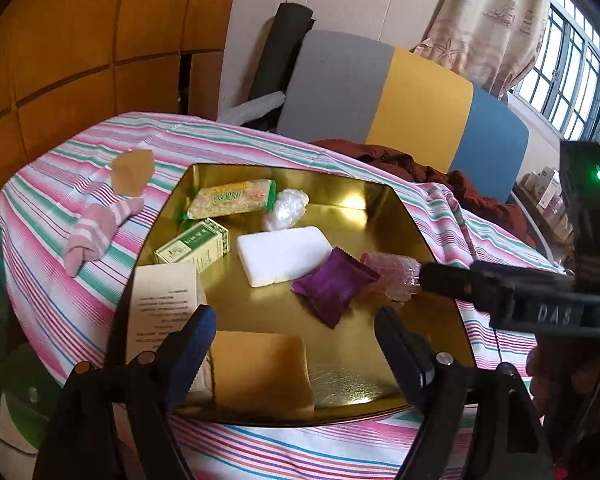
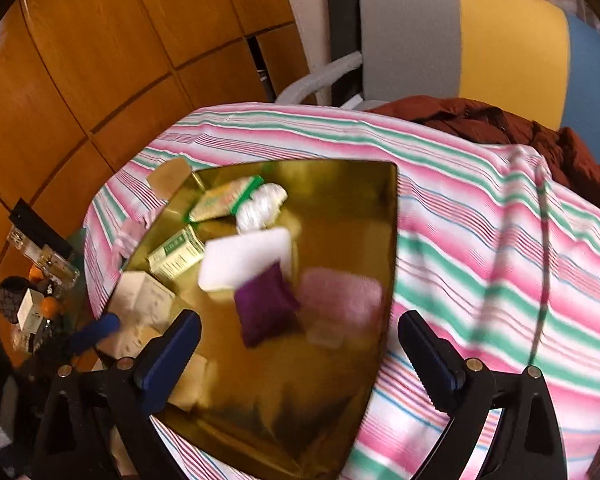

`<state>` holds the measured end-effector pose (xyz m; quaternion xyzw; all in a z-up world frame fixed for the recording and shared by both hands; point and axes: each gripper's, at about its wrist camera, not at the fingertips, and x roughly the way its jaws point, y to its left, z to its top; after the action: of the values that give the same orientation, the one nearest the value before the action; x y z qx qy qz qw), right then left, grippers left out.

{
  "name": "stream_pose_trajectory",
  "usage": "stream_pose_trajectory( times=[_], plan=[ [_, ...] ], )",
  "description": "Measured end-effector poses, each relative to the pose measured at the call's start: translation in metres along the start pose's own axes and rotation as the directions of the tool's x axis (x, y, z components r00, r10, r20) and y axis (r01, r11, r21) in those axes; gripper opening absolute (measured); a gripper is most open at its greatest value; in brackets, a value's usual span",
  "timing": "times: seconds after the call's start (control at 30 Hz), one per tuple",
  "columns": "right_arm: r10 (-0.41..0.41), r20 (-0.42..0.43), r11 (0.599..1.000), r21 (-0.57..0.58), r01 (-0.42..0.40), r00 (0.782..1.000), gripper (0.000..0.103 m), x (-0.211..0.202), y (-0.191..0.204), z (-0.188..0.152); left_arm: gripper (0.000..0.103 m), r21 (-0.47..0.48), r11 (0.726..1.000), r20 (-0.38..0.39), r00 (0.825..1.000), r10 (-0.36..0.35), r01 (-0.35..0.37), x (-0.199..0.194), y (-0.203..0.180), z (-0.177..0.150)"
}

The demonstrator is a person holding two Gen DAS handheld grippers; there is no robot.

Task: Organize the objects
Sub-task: 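Open both grippers to release the sponge and packet into the tray, then move both grippers back to the remaining pile of items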

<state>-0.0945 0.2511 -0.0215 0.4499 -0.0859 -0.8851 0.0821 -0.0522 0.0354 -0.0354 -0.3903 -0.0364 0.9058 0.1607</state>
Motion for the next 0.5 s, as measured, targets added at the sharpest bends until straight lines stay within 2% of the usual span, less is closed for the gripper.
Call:
stream_pose_trajectory(
  times=[0.27, 0.5],
  plan=[
    [-0.097, 0.057, 0.995, -0.011, 0.098, 0.994, 0.103, -0.024, -0.004, -0.023, 0.083, 0.043, 0.998, 0.049, 0.998, 0.050, -0.052, -0.022, -0.013, 0.002],
    [-0.220, 0.147, 0.971, -0.065, 0.231, 0.964, 0.103, -0.048, 0.008, -0.041, 0.083, 0.034, 0.996, 0.075, 0.994, 0.075, -0.078, -0.033, -0.022, -0.003]
  ],
)
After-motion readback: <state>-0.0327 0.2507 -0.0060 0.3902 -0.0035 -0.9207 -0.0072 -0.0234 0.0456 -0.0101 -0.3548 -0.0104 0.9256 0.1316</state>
